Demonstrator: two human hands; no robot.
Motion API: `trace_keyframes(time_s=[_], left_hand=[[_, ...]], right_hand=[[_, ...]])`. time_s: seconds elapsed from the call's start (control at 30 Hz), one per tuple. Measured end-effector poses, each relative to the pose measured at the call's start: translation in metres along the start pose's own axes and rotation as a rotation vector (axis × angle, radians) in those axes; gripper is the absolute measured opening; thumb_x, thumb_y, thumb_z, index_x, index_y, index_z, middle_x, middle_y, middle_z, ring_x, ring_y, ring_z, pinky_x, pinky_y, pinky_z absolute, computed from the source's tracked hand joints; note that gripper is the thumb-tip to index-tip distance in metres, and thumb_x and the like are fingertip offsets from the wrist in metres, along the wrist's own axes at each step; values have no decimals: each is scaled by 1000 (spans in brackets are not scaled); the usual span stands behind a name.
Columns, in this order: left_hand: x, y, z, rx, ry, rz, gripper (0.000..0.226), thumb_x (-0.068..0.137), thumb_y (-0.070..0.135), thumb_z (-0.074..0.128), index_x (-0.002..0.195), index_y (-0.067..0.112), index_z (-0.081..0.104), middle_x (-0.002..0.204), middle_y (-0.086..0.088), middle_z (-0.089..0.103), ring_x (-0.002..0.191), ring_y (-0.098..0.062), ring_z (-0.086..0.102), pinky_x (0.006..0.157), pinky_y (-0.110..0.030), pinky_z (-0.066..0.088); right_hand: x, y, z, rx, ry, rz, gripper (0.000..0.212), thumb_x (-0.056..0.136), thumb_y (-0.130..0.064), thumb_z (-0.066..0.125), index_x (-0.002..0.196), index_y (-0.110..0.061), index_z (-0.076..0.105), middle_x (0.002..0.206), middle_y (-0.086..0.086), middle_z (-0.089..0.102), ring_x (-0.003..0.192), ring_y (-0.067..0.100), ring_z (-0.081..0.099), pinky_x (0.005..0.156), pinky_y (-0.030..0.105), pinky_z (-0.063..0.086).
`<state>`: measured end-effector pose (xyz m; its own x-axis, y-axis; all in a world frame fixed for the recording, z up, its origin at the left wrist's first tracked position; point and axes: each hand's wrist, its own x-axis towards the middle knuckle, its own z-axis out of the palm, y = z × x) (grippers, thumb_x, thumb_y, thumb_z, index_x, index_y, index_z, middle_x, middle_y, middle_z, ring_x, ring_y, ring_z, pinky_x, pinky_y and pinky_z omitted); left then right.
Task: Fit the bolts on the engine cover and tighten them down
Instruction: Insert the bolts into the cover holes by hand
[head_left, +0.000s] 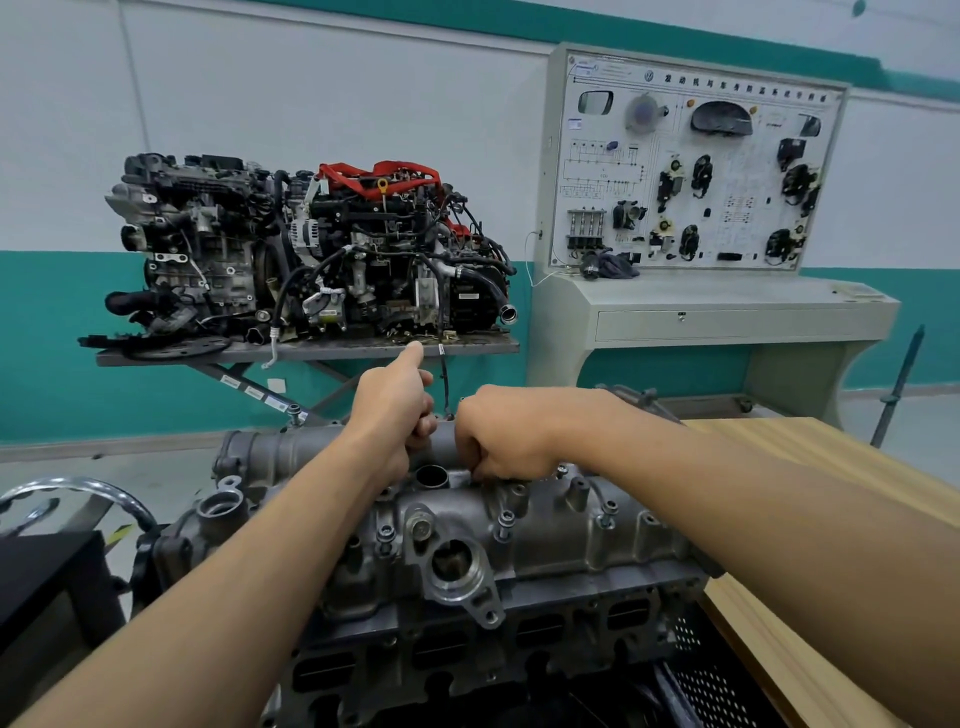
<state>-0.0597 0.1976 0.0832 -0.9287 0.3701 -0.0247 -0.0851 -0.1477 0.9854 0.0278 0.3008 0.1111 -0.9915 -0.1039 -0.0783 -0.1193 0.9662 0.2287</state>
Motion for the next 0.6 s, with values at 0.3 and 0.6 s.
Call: trace_keyframes(time_s=[0.3,0.6], left_hand=[[-2,0,0,-5,-8,1,35,101,46,48,88,13,52,40,7,38,32,-10,33,35,-18,22],[0,1,1,-9,-7,-11,37,101,47,48,88,13,51,39,7,38,31,-11,33,34,-18,22]], right_hand=[[7,0,5,-21,-73,48,40,101,-32,50,65,-15,52,66,3,54,68,27,56,64,35,46],[2,8,-1,58,-10,-2,20,88,-35,67,82,-16,72,76,1,69,74,23,63,65,33,53]])
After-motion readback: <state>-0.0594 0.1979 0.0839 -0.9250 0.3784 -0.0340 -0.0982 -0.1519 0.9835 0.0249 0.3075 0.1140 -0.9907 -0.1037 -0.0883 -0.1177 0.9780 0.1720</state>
